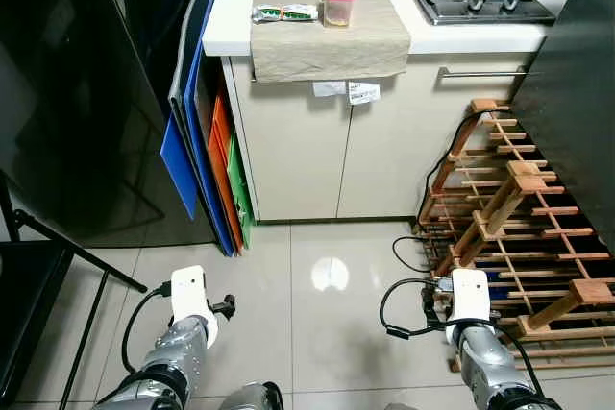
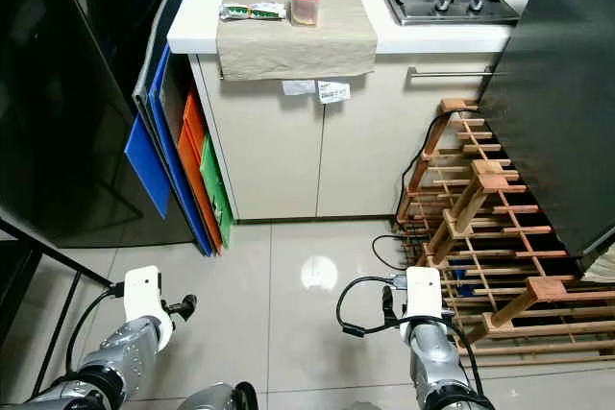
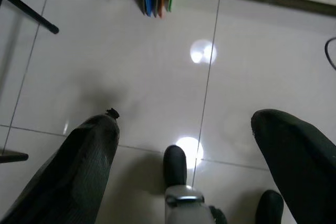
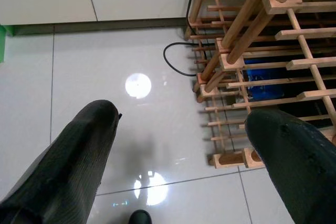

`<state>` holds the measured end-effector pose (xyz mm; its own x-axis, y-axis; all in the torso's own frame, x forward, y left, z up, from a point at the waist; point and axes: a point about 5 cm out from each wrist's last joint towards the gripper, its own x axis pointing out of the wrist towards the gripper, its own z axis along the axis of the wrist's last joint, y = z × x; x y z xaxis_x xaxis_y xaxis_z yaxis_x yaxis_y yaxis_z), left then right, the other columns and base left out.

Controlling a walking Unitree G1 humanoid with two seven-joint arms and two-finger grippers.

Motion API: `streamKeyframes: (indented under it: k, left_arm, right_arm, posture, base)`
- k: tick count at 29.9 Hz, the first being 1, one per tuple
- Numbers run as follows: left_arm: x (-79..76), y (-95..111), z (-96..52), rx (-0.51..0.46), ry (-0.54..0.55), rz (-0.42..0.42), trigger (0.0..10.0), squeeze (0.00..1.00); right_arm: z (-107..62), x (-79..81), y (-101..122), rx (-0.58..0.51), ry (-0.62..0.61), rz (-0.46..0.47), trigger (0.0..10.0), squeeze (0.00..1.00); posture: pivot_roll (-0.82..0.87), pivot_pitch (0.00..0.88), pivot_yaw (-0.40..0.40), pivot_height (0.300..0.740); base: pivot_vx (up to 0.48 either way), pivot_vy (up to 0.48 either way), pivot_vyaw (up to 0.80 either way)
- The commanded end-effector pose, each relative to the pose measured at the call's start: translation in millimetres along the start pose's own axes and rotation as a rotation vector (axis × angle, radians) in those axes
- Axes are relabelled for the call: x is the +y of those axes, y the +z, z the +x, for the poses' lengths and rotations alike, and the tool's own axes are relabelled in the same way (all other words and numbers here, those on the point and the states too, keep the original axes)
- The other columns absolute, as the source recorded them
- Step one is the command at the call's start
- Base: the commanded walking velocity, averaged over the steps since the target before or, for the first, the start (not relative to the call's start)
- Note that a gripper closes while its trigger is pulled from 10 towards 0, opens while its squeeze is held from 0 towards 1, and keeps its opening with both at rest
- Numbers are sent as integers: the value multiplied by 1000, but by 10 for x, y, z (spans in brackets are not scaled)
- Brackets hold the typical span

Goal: Restocking fridge

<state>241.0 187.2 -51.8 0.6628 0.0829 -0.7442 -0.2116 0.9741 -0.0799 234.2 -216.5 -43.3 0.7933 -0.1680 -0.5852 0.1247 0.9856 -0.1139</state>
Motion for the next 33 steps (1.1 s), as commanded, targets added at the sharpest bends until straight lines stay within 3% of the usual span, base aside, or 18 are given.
streamKeyframes:
  k: [1, 7, 10, 12, 15, 16, 19, 21, 23, 25, 27, 31, 33]
  left_arm:
    - [-15, -54, -4, 20, -7, 28, 10000, 0]
    - [-38, 2, 0, -14, -22, 27, 10000, 0]
    - [-117, 167, 7, -105, -60, -1, 10000, 0]
    - [-253, 523, -18, -285, -106, 36, 10000, 0]
    - [-519, 1083, -178, -536, -181, 82, 10000, 0]
    - [-519, 1083, -178, -536, -181, 82, 10000, 0]
    - [-634, 1496, -372, -682, -217, 45, 10000, 0]
    - [-681, 1779, -554, -774, -240, 14, 10000, 0]
    - [-825, 2020, -842, -892, -343, 30, 10000, 0]
    - [-932, 2096, -1070, -980, -418, 71, 10000, 0]
    - [-965, 2076, -1150, -997, -435, 85, 10000, 0]
    - [-971, 1854, -1051, -920, -404, 97, 10000, 0]
    - [-957, 1850, -1109, -971, -399, 141, 10000, 0]
  right_arm:
    - [-20, -42, -50, 10, -14, 24, 10000, 490]
    - [-12, -1, -23, -1, 15, -21, 10000, 494]
    - [7, -39, 131, -91, 8, -39, 10000, 494]
    - [12, -51, 489, -285, -13, -3, 10000, 502]
    - [-119, -7, 1083, -566, 1, 25, 10000, 502]
    - [-119, -7, 1083, -566, 1, 25, 10000, 502]
    - [-240, -28, 1423, -684, 0, 76, 10000, 502]
    - [-338, -56, 1622, -756, -12, 95, 10000, 502]
    - [-513, -85, 1834, -871, -31, 104, 10000, 498]
    - [-631, -94, 1926, -939, -42, 104, 10000, 498]
    - [-658, -86, 1920, -940, -39, 100, 10000, 502]
    - [-633, -45, 1800, -884, -35, 153, 10000, 502]
    - [-688, -9, 1811, -903, -37, 158, 10000, 498]
  posture:
    - [-147, 40, 59, 732]
    - [-154, 44, 32, 732]
    - [-154, 38, 20, 732]
    - [-146, 45, 24, 732]
    - [-141, 38, 22, 732]
    - [-141, 38, 22, 732]
    - [-132, 23, 16, 732]
    - [-133, 17, 18, 732]
    - [-125, 15, 19, 732]
    - [-127, 21, 27, 732]
    - [-124, 24, 32, 732]
    - [-118, 23, 43, 732]
    - [-116, 22, 48, 732]
  base:
    - [0, 0, 0]
    - [0, 0, 0]
    - [0, 0, 0]
    - [0, 0, 0]
    - [0, 0, 0]
    - [0, 0, 0]
    - [0, 0, 0]
    - [0, 0, 0]
    - [0, 0, 0]
    - [0, 0, 0]
    - [0, 0, 0]
    - [0, 0, 0]
    - [0, 0, 0]
